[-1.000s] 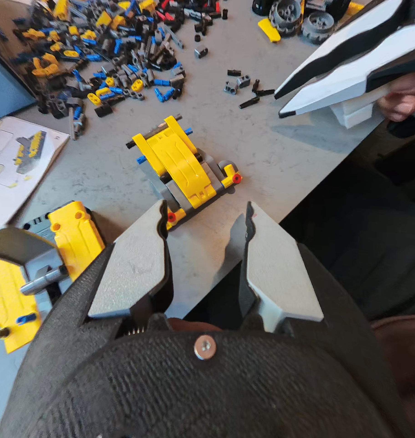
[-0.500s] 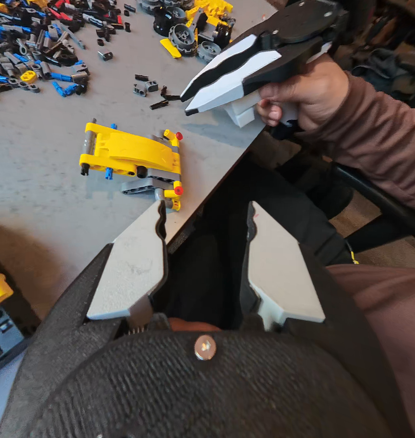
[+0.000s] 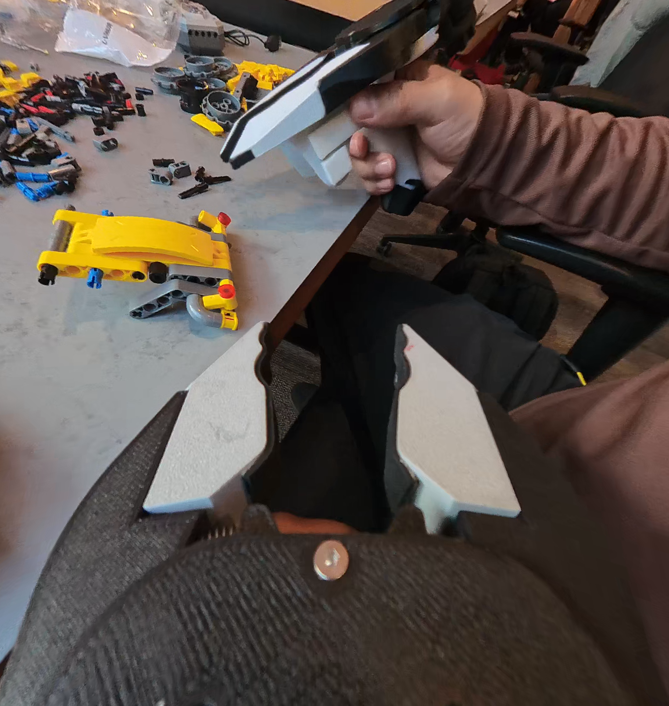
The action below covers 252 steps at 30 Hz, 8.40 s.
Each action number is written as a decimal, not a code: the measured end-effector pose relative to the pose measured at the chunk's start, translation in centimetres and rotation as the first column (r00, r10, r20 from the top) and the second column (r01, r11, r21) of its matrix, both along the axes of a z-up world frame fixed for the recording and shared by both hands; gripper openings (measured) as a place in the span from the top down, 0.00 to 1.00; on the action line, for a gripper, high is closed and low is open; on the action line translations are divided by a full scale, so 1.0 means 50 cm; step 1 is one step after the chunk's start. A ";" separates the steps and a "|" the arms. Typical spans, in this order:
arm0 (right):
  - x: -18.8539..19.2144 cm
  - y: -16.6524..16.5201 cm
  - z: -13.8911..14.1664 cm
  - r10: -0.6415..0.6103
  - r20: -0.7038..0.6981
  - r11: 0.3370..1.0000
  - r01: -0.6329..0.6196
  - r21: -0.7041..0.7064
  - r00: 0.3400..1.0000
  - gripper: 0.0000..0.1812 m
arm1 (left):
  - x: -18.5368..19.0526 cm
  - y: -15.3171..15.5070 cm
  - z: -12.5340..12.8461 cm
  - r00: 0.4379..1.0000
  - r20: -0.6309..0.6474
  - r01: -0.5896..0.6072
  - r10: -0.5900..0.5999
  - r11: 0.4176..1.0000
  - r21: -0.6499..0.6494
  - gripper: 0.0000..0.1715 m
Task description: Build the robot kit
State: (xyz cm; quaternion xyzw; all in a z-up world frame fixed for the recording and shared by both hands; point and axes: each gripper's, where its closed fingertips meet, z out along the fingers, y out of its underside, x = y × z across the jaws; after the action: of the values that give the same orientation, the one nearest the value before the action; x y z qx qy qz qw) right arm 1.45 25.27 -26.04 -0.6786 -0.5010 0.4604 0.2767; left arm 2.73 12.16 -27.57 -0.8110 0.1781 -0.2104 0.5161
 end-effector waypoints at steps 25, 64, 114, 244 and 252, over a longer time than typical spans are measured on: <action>-0.033 -0.077 -0.029 0.149 0.092 0.977 -0.161 0.140 0.985 0.82 | -0.032 0.018 -0.021 0.996 -0.072 -0.061 0.062 0.998 0.007 0.73; -0.034 -0.099 -0.041 0.209 0.127 0.964 -0.226 0.143 0.970 0.83 | -0.126 0.061 -0.006 0.928 -0.162 -0.324 0.336 0.941 0.101 0.98; -0.041 -0.141 -0.013 0.342 0.018 0.940 -0.342 0.008 0.940 0.94 | -0.039 0.049 -0.009 0.988 -0.063 -0.132 0.138 0.987 0.090 0.82; -0.062 0.056 0.062 0.246 0.143 0.875 -0.283 0.393 0.959 0.93 | 0.092 0.030 -0.095 0.948 -0.128 0.279 -0.291 0.955 -0.102 0.73; -0.025 -0.007 0.016 0.331 0.191 0.889 -0.373 0.266 0.924 0.85 | 0.091 0.043 -0.093 0.942 -0.210 0.257 -0.262 0.965 -0.050 0.75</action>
State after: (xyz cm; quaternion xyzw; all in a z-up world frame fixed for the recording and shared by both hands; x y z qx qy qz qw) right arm 0.19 24.92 -25.22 -0.5576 -0.6976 0.3733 0.2512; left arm 7.30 14.31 -32.22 -0.8039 0.3359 -0.1896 0.4527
